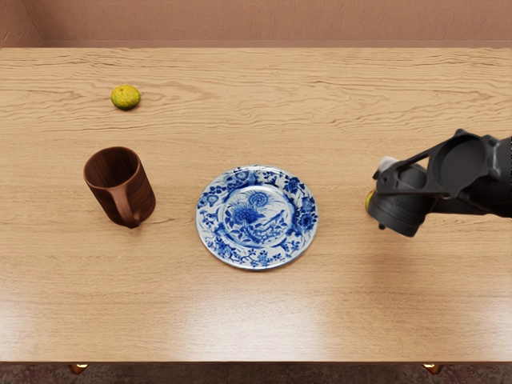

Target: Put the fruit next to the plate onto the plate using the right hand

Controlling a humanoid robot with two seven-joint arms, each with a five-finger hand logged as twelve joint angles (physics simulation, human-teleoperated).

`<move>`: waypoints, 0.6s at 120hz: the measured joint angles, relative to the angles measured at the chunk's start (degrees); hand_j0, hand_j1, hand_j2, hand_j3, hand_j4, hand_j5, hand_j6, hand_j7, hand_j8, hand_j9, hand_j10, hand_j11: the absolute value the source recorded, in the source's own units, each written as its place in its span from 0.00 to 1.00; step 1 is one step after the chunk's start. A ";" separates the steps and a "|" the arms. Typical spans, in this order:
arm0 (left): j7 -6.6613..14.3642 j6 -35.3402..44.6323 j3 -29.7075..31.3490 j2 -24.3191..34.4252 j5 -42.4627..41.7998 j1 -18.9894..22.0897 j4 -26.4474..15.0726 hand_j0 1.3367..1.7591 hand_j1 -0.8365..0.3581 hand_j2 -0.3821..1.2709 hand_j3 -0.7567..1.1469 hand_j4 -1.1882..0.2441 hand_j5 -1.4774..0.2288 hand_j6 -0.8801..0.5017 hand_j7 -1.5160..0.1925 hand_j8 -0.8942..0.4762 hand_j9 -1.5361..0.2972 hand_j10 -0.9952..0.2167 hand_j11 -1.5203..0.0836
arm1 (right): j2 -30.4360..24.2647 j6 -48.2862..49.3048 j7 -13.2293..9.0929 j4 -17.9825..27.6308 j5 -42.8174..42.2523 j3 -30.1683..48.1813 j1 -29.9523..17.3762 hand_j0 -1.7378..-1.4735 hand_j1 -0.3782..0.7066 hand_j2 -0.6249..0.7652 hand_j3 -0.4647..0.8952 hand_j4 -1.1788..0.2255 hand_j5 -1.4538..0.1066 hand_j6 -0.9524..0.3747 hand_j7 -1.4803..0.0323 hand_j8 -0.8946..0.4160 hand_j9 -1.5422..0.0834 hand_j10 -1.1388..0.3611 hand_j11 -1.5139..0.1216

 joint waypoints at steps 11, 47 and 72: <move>0.00 0.00 -0.01 0.00 -0.01 0.01 0.00 0.76 0.99 0.23 0.40 0.83 0.87 0.64 0.89 0.65 0.84 0.82 0.95 | 0.49 0.00 0.00 -0.30 -0.03 0.41 -0.20 0.30 0.33 0.41 0.34 0.64 0.70 0.51 0.74 0.47 0.73 0.58 0.71; 0.00 0.00 -0.01 0.00 0.00 -0.04 -0.01 0.76 0.99 0.23 0.40 0.83 0.87 0.64 0.89 0.65 0.84 0.82 0.95 | 0.87 0.01 0.00 -0.51 -0.20 0.57 -0.56 0.31 0.60 0.50 0.34 0.43 0.46 0.36 0.48 0.36 0.49 0.38 0.47; 0.00 0.00 0.01 0.00 -0.01 0.00 0.00 0.76 0.99 0.23 0.40 0.83 0.87 0.64 0.89 0.65 0.84 0.82 0.95 | 0.41 -0.36 -0.16 -1.41 -0.82 2.43 -3.05 0.35 0.55 0.58 0.34 0.25 0.35 0.32 0.32 0.34 0.35 0.29 0.32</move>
